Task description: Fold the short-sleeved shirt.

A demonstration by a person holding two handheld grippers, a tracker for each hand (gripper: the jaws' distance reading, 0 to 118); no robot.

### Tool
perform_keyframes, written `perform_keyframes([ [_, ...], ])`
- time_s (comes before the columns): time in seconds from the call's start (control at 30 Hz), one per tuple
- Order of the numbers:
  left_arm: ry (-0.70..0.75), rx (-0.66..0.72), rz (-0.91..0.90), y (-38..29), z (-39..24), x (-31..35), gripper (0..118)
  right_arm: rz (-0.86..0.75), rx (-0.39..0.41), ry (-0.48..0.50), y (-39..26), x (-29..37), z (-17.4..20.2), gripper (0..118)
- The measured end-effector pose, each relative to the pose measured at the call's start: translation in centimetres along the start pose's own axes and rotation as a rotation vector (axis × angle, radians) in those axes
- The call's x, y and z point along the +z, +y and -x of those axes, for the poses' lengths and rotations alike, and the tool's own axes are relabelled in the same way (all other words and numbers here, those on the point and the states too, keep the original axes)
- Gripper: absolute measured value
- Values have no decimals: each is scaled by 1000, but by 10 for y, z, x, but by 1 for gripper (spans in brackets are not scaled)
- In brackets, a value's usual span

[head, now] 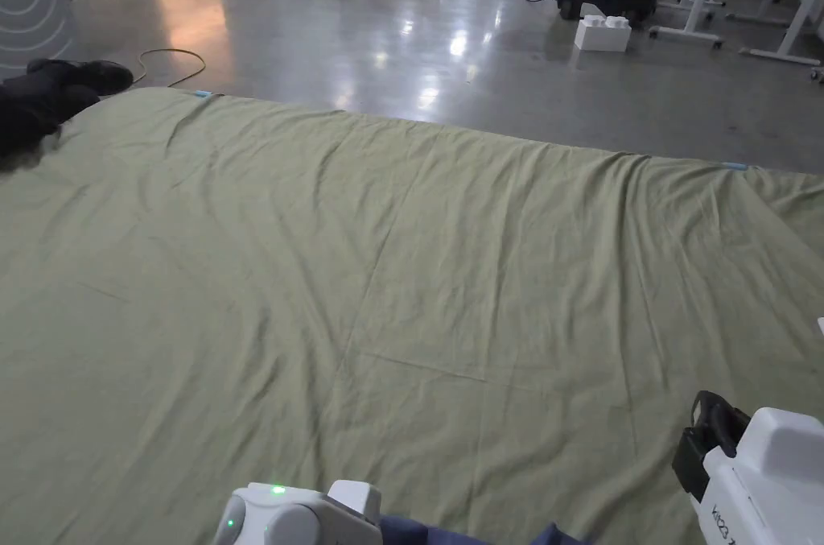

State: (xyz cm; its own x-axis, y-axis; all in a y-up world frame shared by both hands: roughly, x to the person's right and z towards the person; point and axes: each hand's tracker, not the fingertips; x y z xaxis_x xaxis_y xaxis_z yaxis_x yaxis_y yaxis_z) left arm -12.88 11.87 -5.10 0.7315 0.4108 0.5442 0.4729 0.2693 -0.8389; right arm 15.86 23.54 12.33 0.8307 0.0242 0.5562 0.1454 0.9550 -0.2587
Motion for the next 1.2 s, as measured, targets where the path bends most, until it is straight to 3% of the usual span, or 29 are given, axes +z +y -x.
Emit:
perform_keyframes([
  [0.1,-1,77,-28,3,0,2,14,9,-7,-14,-3,1,-6,2],
  [0.2,0,65,-33,4,-2,7,16,19,-23,-21,-7,0,-10,2],
  [0.3,-22,57,-50,7,-4,18,28,25,-32,-18,-9,-1,-9,2],
  [0.37,-48,55,-63,8,-4,30,46,24,-31,-15,-9,0,-9,2],
  [0.43,-88,37,-79,11,-4,45,47,25,-28,-12,-9,0,-9,2],
  [0.7,-80,12,-183,22,5,88,47,25,-25,-15,-7,3,-11,2],
  [0.73,-42,-5,-181,22,6,87,45,27,-24,-14,-7,3,-12,2],
  [0.83,35,-41,-168,20,5,77,20,29,-26,-20,-7,4,-13,2],
  [0.9,80,-79,-112,15,2,64,20,31,-27,-20,-8,4,-13,2],
  [1.03,26,-149,-8,3,-13,33,16,39,-27,-18,-11,3,-13,2],
  [1.2,-71,-192,-21,-7,-36,17,16,56,-22,-14,-15,3,-11,2],
])
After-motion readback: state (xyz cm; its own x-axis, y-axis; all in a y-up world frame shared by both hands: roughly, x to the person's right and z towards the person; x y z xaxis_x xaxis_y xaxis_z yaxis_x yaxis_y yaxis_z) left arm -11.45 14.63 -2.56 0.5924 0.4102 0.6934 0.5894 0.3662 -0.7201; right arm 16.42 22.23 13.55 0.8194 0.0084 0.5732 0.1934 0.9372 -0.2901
